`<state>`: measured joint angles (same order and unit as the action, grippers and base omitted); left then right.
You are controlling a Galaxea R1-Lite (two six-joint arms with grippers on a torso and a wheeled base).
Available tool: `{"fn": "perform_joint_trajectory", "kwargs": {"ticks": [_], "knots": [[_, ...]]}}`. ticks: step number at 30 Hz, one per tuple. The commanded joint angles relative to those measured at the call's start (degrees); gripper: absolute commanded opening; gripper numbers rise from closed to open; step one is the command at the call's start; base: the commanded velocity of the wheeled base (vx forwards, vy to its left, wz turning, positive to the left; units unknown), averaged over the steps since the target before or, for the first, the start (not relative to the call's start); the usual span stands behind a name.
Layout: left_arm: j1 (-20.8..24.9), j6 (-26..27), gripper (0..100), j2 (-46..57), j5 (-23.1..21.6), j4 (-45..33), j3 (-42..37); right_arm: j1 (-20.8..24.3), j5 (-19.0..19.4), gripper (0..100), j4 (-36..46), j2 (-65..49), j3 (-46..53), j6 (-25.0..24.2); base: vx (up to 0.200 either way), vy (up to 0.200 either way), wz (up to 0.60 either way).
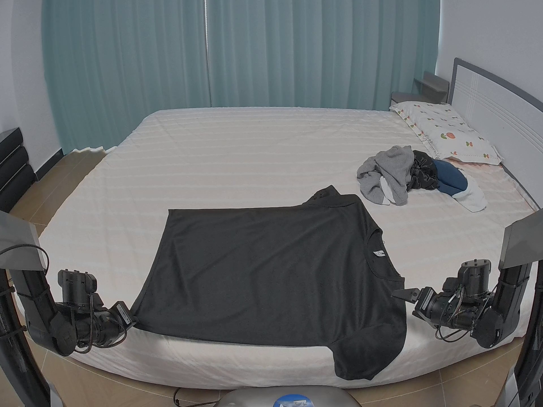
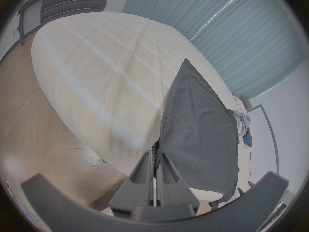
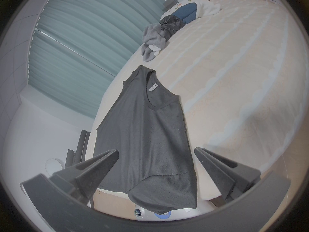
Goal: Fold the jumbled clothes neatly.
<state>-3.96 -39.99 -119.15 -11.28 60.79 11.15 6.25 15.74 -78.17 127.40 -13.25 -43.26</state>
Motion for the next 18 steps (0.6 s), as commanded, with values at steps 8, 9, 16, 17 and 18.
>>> {"fn": "perform_joint_trajectory", "kwargs": {"ticks": [8,9,16,17,18], "knots": [[-0.2,-1.6,0,3.2,0.0,0.0,0.0,0.1,-1.1,0,4.7,4.3,-5.5,0.0,0.000,0.000,0.00],[-0.2,-1.6,0,3.0,0.0,-0.1,0.0,0.1,-1.1,0,6.1,4.5,-7.1,0.0,0.000,0.000,0.00],[-0.2,-1.7,0,2.9,-0.1,0.2,0.4,-0.4,-1.3,0,13.1,3.7,-14.4,-0.1,0.000,0.000,0.00],[-0.2,-1.7,0,3.0,-0.1,0.2,0.4,-0.5,-2.1,0,14.4,3.6,-16.4,-0.1,0.000,0.000,0.00],[-0.3,-1.8,0,3.1,-0.3,0.2,0.4,-0.4,-2.8,0,15.6,3.6,-17.8,-0.1,0.000,0.000,0.00]]}}
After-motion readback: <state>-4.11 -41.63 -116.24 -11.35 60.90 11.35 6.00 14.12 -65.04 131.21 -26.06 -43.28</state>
